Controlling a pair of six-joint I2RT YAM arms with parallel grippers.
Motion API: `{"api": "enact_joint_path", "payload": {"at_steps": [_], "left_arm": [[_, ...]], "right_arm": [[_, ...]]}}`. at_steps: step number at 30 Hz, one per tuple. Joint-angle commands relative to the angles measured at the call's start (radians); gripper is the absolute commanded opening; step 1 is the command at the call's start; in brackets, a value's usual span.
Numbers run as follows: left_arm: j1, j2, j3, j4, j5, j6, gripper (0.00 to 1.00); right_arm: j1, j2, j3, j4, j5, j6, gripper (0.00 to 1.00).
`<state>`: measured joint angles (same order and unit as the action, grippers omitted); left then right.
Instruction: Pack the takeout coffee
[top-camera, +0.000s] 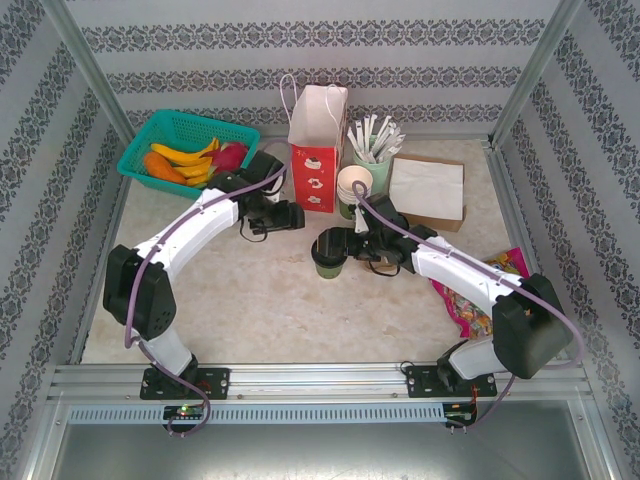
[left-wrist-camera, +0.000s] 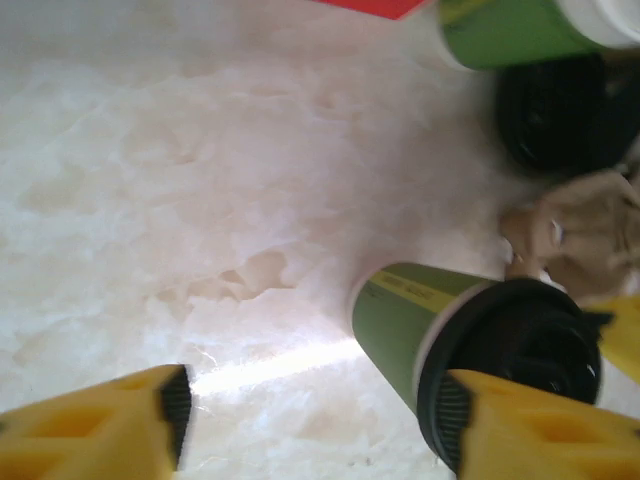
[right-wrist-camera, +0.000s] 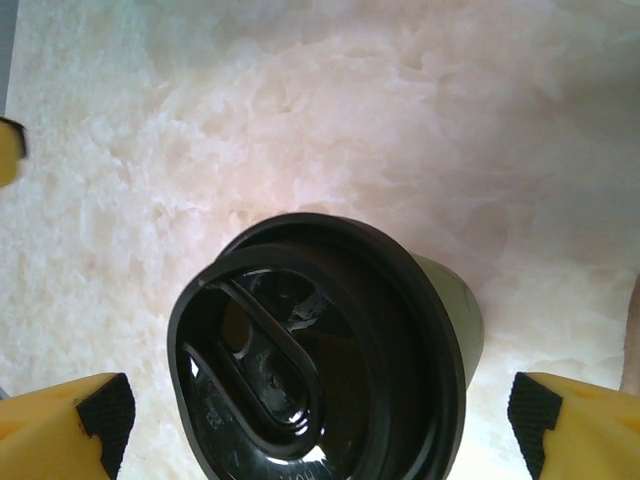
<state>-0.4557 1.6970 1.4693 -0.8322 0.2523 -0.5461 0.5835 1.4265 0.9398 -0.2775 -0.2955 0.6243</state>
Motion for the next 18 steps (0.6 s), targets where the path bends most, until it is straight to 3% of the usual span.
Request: {"api": "enact_joint_path", "payload": {"at_steps": [1,2,3,18], "left_arm": [[0.013,-0.004,-0.031,0.027,-0.072,-0.046,0.86],[0.014,0.006,-0.036,0.026,-0.079,-0.049,0.97],[0.014,0.014,-0.042,0.022,-0.084,-0.054,1.00],[0.001,0.093,-0.102,0.062,-0.032,-0.087,1.00]], "right_arm": [[0.018,0.026,0.040,-0.029,0.025,-0.022,0.98],[0.022,0.033,0.048,-0.038,0.036,-0.025,0.98],[0.026,0.039,0.054,-0.044,0.046,-0.027,0.98],[0.083,0.119,0.127,-0.160,0.174,-0.066,0.98]]}}
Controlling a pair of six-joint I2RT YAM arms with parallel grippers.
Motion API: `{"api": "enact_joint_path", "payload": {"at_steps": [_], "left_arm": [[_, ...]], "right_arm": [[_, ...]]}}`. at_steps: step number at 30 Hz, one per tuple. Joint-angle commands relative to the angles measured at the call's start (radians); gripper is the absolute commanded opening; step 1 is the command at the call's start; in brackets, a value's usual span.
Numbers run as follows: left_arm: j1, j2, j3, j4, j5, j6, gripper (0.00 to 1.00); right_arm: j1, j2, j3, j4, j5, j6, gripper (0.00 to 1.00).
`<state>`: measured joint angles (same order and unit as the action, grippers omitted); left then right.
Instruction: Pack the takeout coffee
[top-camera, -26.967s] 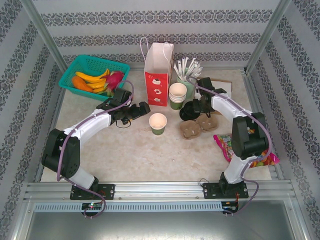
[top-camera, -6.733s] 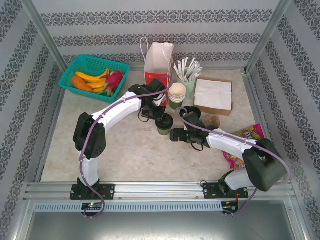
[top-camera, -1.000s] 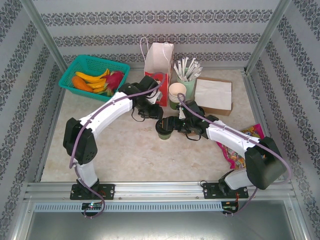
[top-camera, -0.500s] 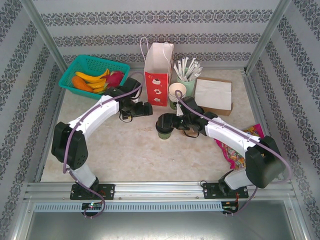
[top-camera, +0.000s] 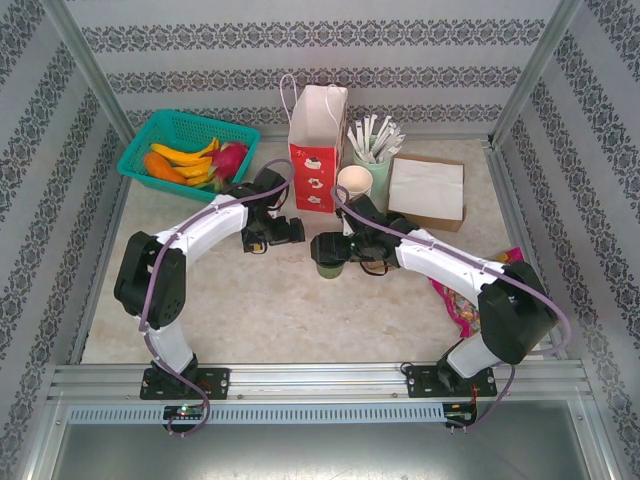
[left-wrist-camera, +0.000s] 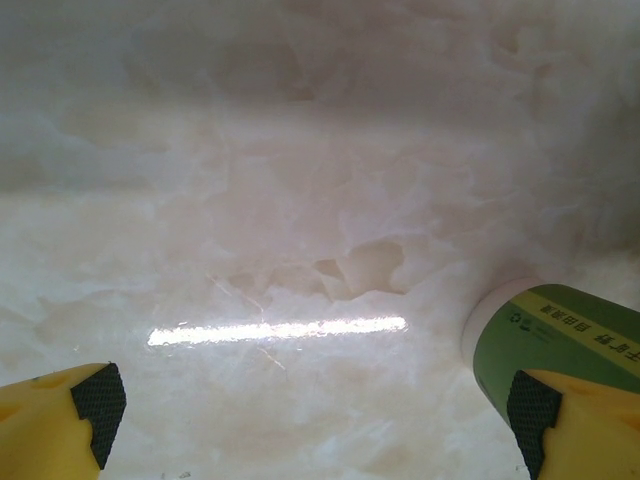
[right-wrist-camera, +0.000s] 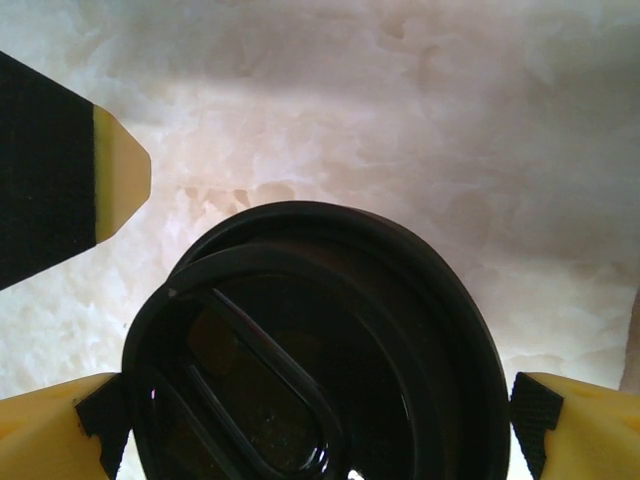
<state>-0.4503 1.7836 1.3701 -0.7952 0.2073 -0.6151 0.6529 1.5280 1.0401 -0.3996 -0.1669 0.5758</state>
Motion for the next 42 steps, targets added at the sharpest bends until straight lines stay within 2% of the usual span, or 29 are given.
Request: {"api": "enact_joint_path", "payload": {"at_steps": [1,5,9,12,18,23,29,34,37,42], "left_arm": [[-0.006,0.006,-0.003,0.028,0.018,-0.018,1.00],[-0.013,0.018,-0.005,0.032,0.034,-0.018,1.00],[-0.024,0.028,-0.005,0.033,0.043,-0.018,1.00],[-0.026,0.030,-0.003,0.033,0.044,-0.017,1.00],[-0.025,0.025,0.007,0.031,0.036,-0.012,1.00],[-0.025,0.017,0.008,0.038,0.026,-0.014,1.00],[-0.025,0.014,0.001,0.045,0.027,-0.014,1.00],[-0.026,0.015,0.001,0.044,0.033,-0.014,1.00],[-0.026,0.004,-0.002,0.042,0.030,-0.004,1.00],[-0.025,-0.012,-0.003,0.044,0.016,0.011,1.00]], "right_arm": [[0.014,0.023,0.027,-0.041,0.049,-0.015,0.98],[0.016,0.060,0.023,-0.054,0.040,-0.016,0.96],[0.019,0.080,-0.005,-0.046,0.037,-0.006,0.91],[0.019,0.074,-0.029,-0.033,0.038,0.004,0.84],[0.011,0.028,-0.046,-0.012,0.034,0.001,0.80],[-0.059,-0.013,-0.048,0.034,0.030,0.002,0.78],[-0.157,-0.009,-0.034,0.088,0.022,0.021,0.77],[-0.201,0.020,-0.006,0.110,0.062,0.048,0.76],[-0.221,0.001,0.010,0.096,0.043,0.046,0.76],[-0.245,-0.084,0.004,0.061,-0.064,0.025,0.75]]}}
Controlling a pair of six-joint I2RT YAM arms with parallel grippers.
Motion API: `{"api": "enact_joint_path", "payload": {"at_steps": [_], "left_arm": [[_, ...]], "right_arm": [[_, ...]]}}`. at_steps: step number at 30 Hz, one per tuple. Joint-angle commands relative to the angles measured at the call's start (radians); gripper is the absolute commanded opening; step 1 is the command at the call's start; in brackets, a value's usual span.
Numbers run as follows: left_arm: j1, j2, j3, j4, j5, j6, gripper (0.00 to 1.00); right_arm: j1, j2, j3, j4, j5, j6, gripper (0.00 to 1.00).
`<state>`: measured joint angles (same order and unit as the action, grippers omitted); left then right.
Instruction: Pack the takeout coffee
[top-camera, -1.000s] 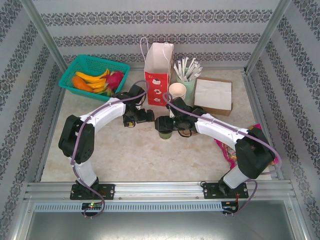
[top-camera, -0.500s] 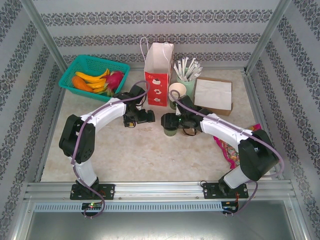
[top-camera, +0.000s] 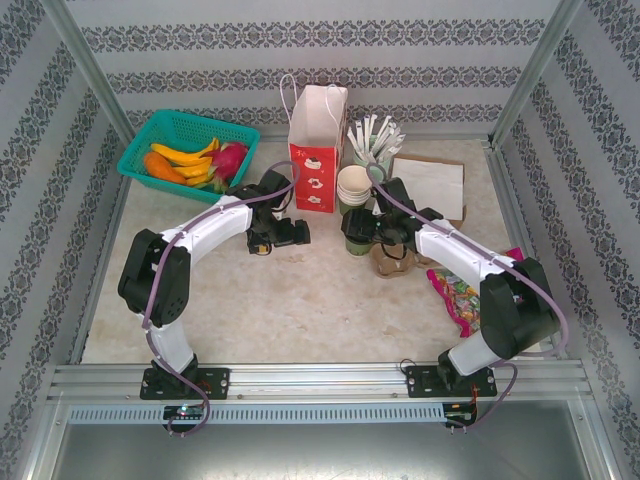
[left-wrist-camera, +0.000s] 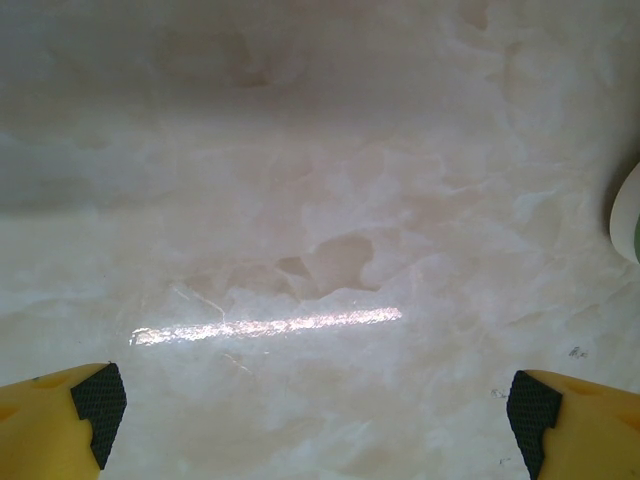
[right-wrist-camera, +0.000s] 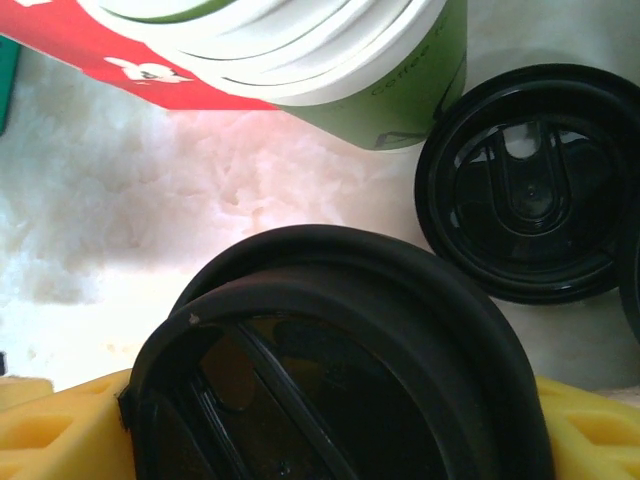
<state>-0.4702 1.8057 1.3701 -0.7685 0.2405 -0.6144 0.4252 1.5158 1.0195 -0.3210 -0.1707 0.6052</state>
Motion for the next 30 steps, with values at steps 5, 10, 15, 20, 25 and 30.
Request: {"api": "enact_joint_path", "payload": {"at_steps": [5,10,15,20,25,30], "left_arm": [[-0.007,-0.036,0.000,0.039,0.000,0.014,1.00],[-0.011,-0.031,0.007,0.039,0.008,0.019,1.00],[-0.015,-0.026,0.007,0.044,0.014,0.018,1.00],[-0.032,-0.020,0.021,0.049,0.050,0.042,1.00],[-0.096,-0.016,0.050,0.065,0.089,0.117,1.00],[-0.182,0.025,0.099,0.101,0.183,0.198,1.00]], "right_arm": [[-0.100,-0.158,0.033,-0.091,-0.054,-0.039,0.75],[-0.249,-0.186,0.034,-0.150,-0.058,-0.087,0.74],[-0.401,-0.150,0.063,-0.175,-0.089,-0.127,0.74],[-0.447,-0.074,0.119,-0.210,-0.087,-0.150,0.74],[-0.459,-0.001,0.171,-0.230,-0.030,-0.168,0.74],[-0.466,0.052,0.230,-0.227,-0.019,-0.179,0.74]]}}
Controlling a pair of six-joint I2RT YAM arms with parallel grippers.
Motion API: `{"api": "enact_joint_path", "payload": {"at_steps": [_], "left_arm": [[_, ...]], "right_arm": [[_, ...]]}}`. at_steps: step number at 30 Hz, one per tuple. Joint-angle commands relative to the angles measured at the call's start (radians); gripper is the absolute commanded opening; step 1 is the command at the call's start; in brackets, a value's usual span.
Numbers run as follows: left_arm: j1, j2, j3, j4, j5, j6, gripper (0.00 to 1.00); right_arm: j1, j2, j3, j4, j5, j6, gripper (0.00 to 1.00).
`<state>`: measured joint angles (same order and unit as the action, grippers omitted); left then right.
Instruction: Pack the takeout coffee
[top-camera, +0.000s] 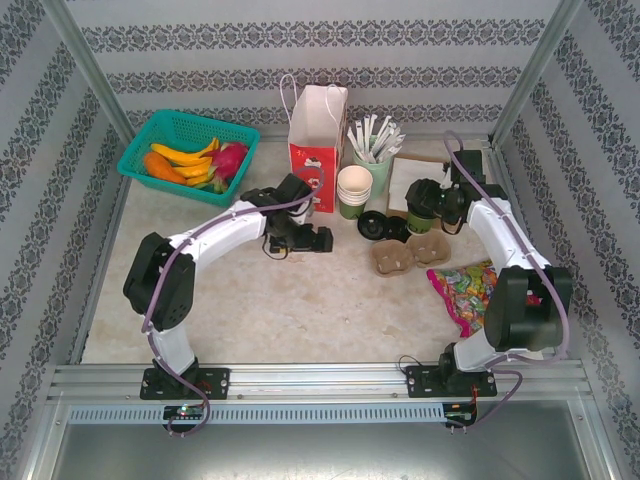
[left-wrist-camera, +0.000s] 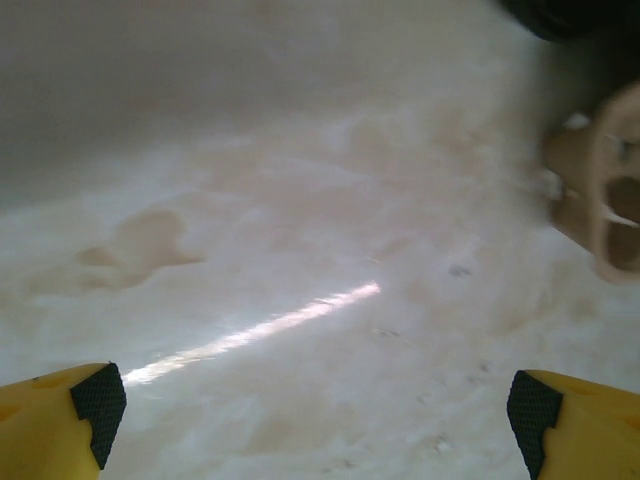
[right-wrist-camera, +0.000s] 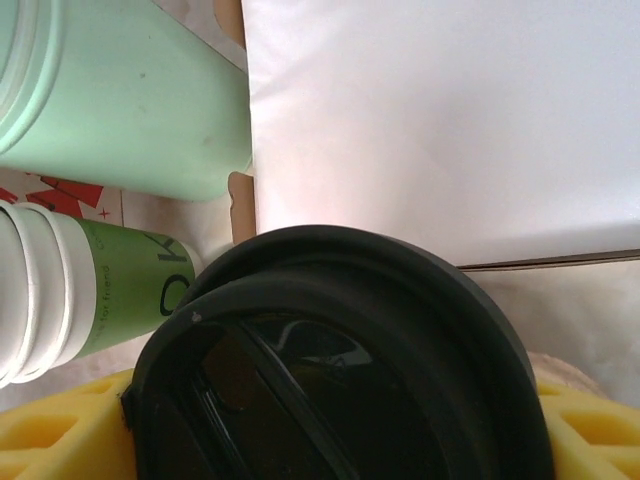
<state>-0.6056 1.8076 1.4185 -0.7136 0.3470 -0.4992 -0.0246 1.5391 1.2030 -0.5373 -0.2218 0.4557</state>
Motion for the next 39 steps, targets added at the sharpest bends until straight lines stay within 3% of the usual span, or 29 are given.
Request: {"api": "enact_joint_path", "payload": {"at_steps": [1,13,20,31,39], "left_arm": [[-0.064,0.039,0.063,0.053,0.082,0.091,1.00],[-0.172,0.349,0.383,0.002,0.078,0.046,0.93],[-0.196,0.423,0.446,-0.008,0.102,0.021,0.90],[-0.209,0.478,0.510,-0.078,0.071,0.034,0.81],[-0.209,0.522,0.547,-0.117,0.051,0.033,0.71]], "right_arm": [[-0.015,0.036,0.059,-0.012,0.032,-0.032,0.74],[-0.028,0.144,0.136,0.038,0.057,-0.058,0.74],[-0.036,0.201,0.175,0.068,0.058,-0.065,0.74],[-0.037,0.049,-0.013,0.101,0.007,-0.082,0.75],[-0.038,0.144,0.010,0.157,0.051,-0.087,0.75]]}}
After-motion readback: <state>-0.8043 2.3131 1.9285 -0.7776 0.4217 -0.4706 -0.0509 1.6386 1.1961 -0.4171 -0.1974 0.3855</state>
